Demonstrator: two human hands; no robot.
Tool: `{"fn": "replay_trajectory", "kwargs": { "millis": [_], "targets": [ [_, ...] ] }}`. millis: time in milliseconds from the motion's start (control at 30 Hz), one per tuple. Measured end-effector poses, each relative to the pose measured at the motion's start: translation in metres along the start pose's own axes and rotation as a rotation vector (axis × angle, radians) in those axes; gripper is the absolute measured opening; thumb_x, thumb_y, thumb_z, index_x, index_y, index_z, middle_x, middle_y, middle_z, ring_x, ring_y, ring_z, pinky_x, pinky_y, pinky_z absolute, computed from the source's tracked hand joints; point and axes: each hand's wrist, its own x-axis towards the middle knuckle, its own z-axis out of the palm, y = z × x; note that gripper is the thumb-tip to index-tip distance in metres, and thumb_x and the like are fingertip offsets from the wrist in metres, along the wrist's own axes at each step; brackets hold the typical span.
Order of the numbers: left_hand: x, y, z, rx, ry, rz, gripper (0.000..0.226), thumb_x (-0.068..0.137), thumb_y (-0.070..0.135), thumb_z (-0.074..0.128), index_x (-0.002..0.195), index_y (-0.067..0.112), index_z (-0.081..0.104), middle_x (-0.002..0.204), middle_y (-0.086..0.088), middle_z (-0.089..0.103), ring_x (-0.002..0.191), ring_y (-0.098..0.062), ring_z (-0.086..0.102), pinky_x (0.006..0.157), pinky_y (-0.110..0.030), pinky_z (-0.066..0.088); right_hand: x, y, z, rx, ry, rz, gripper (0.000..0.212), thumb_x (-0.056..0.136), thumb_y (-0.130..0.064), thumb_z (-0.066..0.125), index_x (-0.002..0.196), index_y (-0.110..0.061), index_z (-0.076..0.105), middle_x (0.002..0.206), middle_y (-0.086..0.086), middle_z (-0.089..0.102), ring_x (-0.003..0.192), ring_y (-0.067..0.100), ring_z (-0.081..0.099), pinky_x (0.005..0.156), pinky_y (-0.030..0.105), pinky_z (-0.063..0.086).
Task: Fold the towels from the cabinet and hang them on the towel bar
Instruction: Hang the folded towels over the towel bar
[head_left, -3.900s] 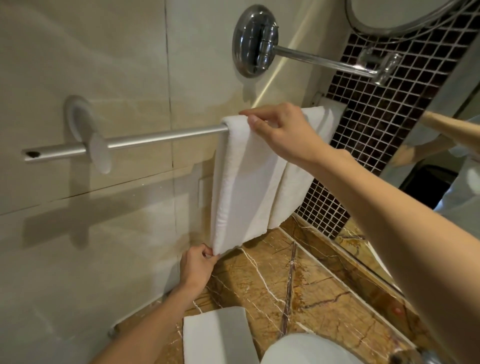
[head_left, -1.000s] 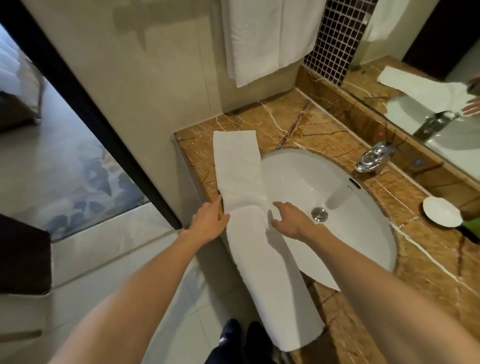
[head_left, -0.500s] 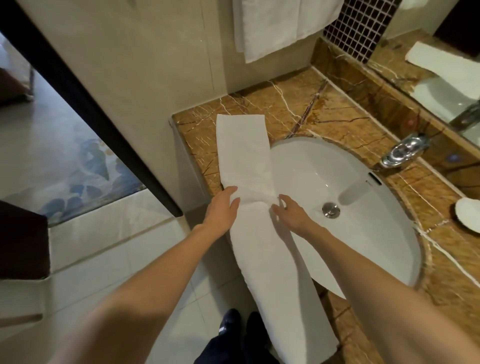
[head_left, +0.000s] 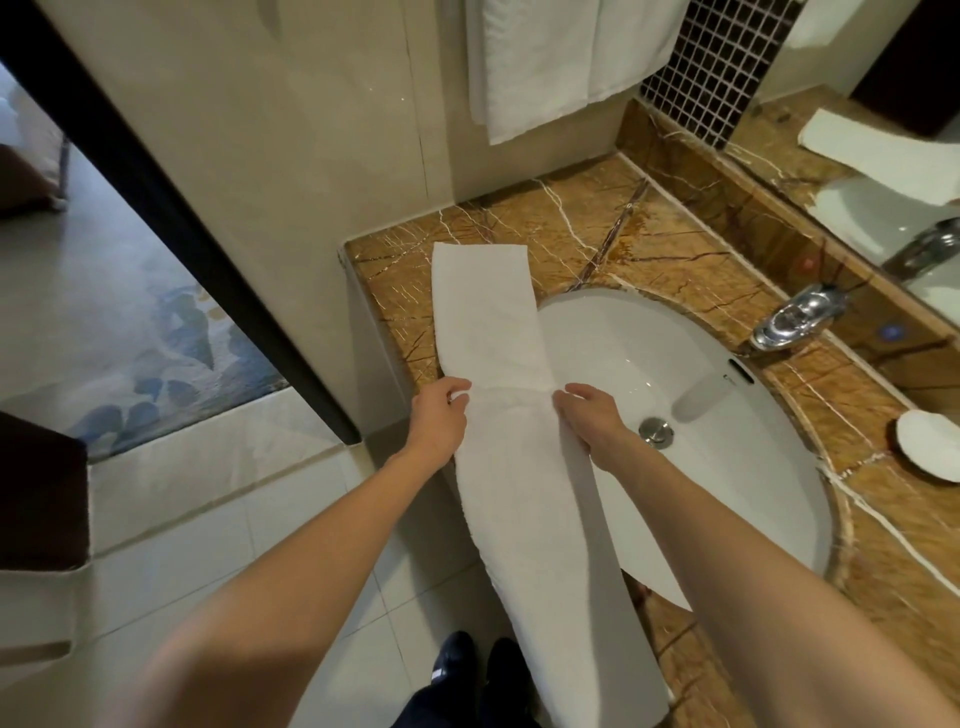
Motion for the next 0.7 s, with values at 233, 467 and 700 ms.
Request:
{"fn": "replay_trajectory", "kwargs": {
  "millis": [233, 467, 700],
  "targets": [
    [-0.003, 0.03, -0.01, -0.317, 0.076, -0.085, 0.024, 0.091, 0.01, 0.06, 0.114, 0.012, 0.065, 0.121, -0.002, 0.057, 0.108, -0.01, 0.048, 0.087, -0.021, 0.04, -0.014, -0.029, -0.002, 0.13, -0.108, -0.065, 0.03, 0.087, -0.011, 0.062, 0.116, -0.015, 0.064, 0.112, 0.007, 0.066, 0.095, 0.02, 0.064, 0.079, 0.029, 0.054],
    [-0.005, 0.07, -0.044, -0.334, 0.136, -0.058, 0.023, 0.089, 0.005, 0.061, 0.109, 0.013, 0.067, 0.13, -0.006, 0.057, 0.123, -0.02, 0.05, 0.088, -0.023, 0.043, -0.04, -0.08, -0.01, 0.183, -0.162, -0.102, 0.021, 0.084, -0.005, 0.056, 0.096, -0.01, 0.073, 0.093, 0.009, 0.073, 0.082, 0.025, 0.071, 0.063, 0.03, 0.057],
    [-0.02, 0.125, -0.092, -0.319, 0.144, 0.083, 0.035, 0.086, 0.011, 0.066, 0.12, 0.01, 0.062, 0.127, -0.008, 0.059, 0.114, -0.025, 0.056, 0.096, -0.038, 0.049, -0.074, -0.137, -0.017, 0.218, -0.166, -0.312, 0.018, 0.08, -0.01, 0.072, 0.098, -0.012, 0.074, 0.09, 0.004, 0.075, 0.08, 0.018, 0.072, 0.06, 0.026, 0.056]
  ]
}}
